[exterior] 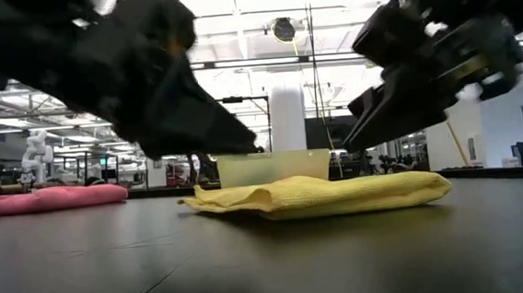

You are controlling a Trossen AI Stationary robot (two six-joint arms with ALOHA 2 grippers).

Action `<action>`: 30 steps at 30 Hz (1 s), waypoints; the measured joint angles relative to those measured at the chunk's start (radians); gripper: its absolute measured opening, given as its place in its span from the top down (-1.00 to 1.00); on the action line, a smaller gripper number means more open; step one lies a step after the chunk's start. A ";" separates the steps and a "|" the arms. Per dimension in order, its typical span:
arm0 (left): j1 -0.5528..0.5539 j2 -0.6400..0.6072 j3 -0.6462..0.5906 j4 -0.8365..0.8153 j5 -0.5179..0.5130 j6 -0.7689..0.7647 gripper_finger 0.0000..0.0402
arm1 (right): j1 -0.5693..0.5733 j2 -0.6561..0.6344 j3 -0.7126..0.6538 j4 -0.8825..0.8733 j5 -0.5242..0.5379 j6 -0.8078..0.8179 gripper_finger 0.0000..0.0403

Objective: Fold microfiber towels
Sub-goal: Fold the yellow towel

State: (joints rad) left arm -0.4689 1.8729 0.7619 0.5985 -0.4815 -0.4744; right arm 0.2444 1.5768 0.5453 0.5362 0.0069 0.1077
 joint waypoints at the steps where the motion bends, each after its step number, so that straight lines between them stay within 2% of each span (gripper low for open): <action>1: 0.018 0.000 0.001 -0.029 0.003 -0.007 0.46 | 0.015 0.006 0.000 0.018 -0.011 0.001 0.79; 4: 0.068 0.006 -0.002 -0.094 0.005 -0.008 0.46 | 0.059 0.008 0.000 0.032 -0.010 -0.025 0.79; 9: 0.101 -0.009 -0.001 -0.110 0.010 0.021 0.46 | 0.125 0.008 0.001 0.131 -0.009 -0.069 0.78; 12: 0.094 -0.034 -0.001 -0.129 0.009 0.083 0.46 | 0.169 0.008 0.018 0.129 -0.009 -0.107 0.71; 15: 0.093 -0.065 -0.001 -0.181 -0.039 0.107 0.46 | 0.200 0.019 0.057 0.113 -0.002 -0.119 0.59; 19: 0.127 -0.079 0.000 -0.251 -0.055 0.108 0.46 | 0.209 0.068 0.108 0.032 0.038 -0.094 0.44; 24: 0.171 -0.057 -0.002 -0.367 0.067 0.035 0.46 | 0.162 0.139 0.122 -0.072 0.046 -0.060 0.37; 27: 0.146 -0.059 0.000 -0.405 0.087 -0.037 0.46 | 0.131 0.133 0.123 -0.164 0.070 -0.069 0.37; 30: 0.084 -0.073 -0.001 -0.399 0.110 -0.126 0.46 | 0.106 0.081 0.123 -0.296 0.177 -0.070 0.37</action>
State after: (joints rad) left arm -0.3851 1.7994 0.7613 0.1998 -0.3714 -0.6009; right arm 0.3508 1.6581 0.6685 0.2406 0.1844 0.0380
